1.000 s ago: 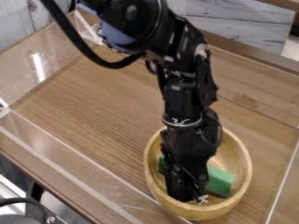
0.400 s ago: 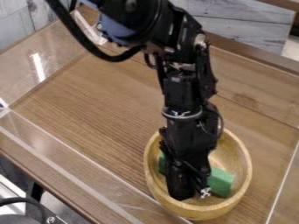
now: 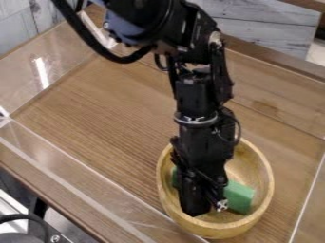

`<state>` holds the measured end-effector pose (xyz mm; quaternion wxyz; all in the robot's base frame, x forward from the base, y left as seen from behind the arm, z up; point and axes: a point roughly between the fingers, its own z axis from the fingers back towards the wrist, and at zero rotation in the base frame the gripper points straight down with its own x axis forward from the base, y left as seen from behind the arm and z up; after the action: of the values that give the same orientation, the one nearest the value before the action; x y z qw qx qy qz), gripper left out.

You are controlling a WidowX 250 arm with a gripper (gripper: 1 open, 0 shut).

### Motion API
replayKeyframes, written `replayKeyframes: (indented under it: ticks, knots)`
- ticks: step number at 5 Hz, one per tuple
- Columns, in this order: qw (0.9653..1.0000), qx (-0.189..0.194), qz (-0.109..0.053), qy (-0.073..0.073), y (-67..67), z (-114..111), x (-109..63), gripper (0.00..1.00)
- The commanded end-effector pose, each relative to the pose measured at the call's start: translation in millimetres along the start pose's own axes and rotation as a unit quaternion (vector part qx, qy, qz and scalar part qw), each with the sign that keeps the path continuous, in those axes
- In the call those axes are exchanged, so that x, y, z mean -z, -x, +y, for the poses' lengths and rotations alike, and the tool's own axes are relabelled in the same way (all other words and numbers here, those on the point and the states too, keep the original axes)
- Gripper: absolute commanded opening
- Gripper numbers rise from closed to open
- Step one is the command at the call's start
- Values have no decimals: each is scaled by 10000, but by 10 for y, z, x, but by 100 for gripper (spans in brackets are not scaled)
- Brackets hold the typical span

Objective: Put the green block in the brown bowl

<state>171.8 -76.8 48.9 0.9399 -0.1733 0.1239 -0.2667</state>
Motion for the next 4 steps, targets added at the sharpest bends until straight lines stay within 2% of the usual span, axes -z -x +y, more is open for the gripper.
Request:
replayKeyframes:
  ticks: [1,4]
  knots:
    - [9995,49,-310,-70,-100,7,-190,0]
    - [9995,5,-311,10,-46,21,-251,0]
